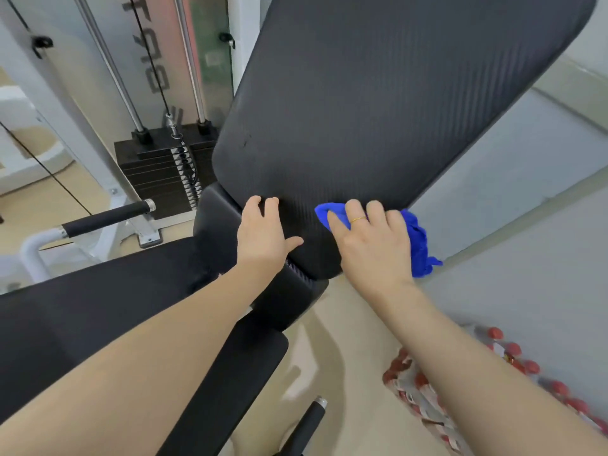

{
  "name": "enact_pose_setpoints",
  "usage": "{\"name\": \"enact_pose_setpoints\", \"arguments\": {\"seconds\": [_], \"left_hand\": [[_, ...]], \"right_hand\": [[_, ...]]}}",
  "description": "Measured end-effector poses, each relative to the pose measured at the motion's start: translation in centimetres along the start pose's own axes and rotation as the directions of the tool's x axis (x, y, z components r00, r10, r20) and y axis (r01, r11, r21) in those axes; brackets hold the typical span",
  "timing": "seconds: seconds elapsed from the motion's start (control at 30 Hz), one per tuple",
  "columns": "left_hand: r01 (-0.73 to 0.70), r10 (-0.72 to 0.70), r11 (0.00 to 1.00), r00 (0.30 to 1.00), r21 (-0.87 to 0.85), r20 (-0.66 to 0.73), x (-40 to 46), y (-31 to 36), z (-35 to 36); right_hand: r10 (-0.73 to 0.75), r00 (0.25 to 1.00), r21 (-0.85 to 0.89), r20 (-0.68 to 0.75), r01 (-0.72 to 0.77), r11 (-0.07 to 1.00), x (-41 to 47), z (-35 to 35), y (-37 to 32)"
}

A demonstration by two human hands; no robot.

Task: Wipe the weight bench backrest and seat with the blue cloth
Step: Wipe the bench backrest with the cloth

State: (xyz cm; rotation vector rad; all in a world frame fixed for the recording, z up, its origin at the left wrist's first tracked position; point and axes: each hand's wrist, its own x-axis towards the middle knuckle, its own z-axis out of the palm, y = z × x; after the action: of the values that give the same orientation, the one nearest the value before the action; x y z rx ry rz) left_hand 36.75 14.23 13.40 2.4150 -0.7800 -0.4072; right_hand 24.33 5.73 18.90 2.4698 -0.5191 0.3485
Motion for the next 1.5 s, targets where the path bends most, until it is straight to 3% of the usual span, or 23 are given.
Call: {"name": "enact_pose_setpoints", "arguments": {"seconds": [0.07, 0.2, 0.4, 0.5, 0.6, 0.8, 0.97, 1.03, 1.13, 1.27, 1.37, 1.5], "left_hand": [[-0.055, 0.052, 0.996, 0.998, 0.075, 0.033, 0.3, -0.1, -0.3], [-0.060, 0.059, 0.998, 0.988, 0.005, 0.146, 1.1, -0.7, -2.3], [-0.137, 0.135, 0.990, 0.989, 0.031, 0.063, 2.3, -2.8, -3.1], [-0.125, 0.127, 0.989, 0.992, -0.078, 0.017, 3.2, -3.6, -3.3], [-0.090, 0.088, 0.990, 0.996, -0.106, -0.024, 4.0, -4.4, -3.8], [0.046, -0.062, 0.989, 0.993, -0.142, -0.104, 6.8, -5.7, -4.9], [0.098, -0.128, 0.963, 0.986, -0.253, -0.105, 9.5, -7.1, -5.3], [0.061, -0.090, 0.938, 0.993, -0.341, -0.070, 10.3, -7.3, -5.3], [-0.034, 0.020, 0.926, 0.999, -0.377, -0.039, 10.7, -7.6, -4.8], [-0.056, 0.033, 0.910, 0.997, -0.412, -0.062, 11.2, -8.2, -4.5], [-0.061, 0.035, 0.882, 0.997, -0.467, -0.064, 11.7, -8.5, -4.8], [-0.050, 0.033, 0.874, 0.999, -0.483, -0.043, 11.5, -8.4, -5.0]], "right_hand": [[0.084, 0.996, 0.010, 0.028, -0.084, 0.996, 1.3, -0.7, 0.8], [0.007, 0.991, 0.074, 0.131, -0.017, 0.997, -0.3, -0.6, 0.1], [-0.244, 0.945, 0.123, 0.215, 0.222, 0.967, 6.3, -0.4, -3.1], [-0.246, 0.932, 0.164, 0.266, 0.208, 0.964, 7.6, -0.3, -3.6], [-0.234, 0.958, 0.168, 0.163, 0.207, 0.964, 6.0, -0.3, -1.3], [-0.267, 0.949, 0.089, 0.169, 0.255, 0.963, 8.9, -0.3, -2.4], [-0.317, 0.929, 0.220, 0.193, 0.274, 0.936, 14.6, 0.7, -5.9], [-0.263, 0.958, 0.167, 0.115, 0.242, 0.956, 14.2, 0.6, -5.1], [-0.170, 0.985, 0.270, 0.008, 0.162, 0.949, 12.8, 1.1, -3.2], [-0.195, 0.981, 0.203, 0.013, 0.189, 0.961, 15.9, 1.1, -5.1], [-0.310, 0.949, 0.180, 0.064, 0.295, 0.938, 19.3, 1.9, -8.0], [-0.164, 0.985, 0.175, 0.052, 0.153, 0.973, 18.9, 1.6, -8.1]]}}
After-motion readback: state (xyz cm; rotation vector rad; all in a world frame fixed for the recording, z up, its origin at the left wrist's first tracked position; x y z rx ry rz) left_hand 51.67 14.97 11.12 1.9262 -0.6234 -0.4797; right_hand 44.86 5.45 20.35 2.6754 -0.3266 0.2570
